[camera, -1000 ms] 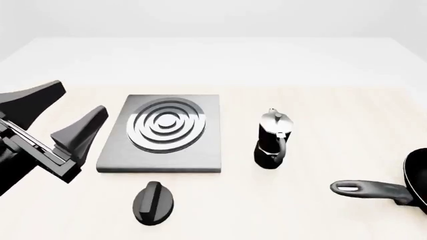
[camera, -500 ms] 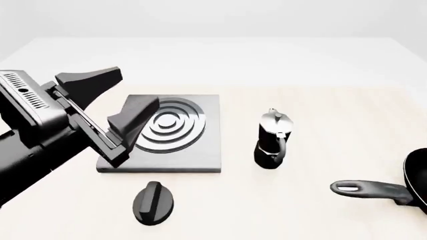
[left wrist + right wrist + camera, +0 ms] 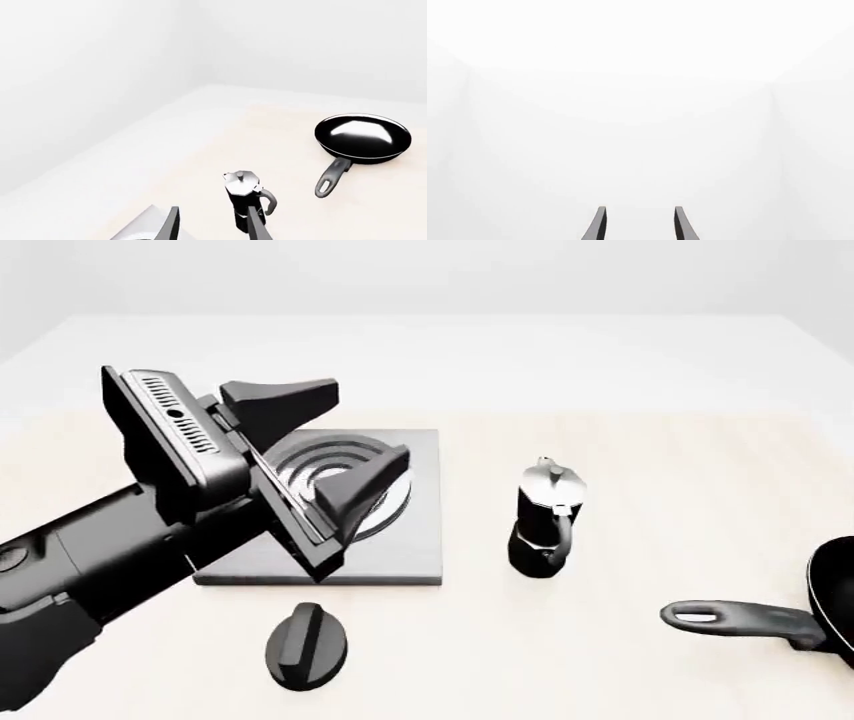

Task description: Put the frying pan on the stove.

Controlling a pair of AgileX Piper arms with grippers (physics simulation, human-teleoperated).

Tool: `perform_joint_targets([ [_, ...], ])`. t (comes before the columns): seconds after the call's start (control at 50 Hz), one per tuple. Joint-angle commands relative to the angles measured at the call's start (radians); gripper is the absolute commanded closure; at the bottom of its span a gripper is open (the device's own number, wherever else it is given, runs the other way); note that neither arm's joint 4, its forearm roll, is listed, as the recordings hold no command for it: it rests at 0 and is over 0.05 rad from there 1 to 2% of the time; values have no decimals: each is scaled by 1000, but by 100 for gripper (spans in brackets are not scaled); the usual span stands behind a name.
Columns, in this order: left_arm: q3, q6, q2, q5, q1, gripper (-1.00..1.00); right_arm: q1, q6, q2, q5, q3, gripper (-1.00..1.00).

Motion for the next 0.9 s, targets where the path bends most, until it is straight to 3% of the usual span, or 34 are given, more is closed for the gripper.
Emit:
perform_joint_targets([
  [0.02, -39, 7, 59, -9, -58, -100, 4, -1, 0, 7, -10, -100],
  [0.34, -86, 11, 178, -37, -154, -100, 11, -2, 0, 20, -30, -100],
  [0.9, -168, 6, 296, -44, -217, -100, 24, -5, 0, 10, -23, -100],
])
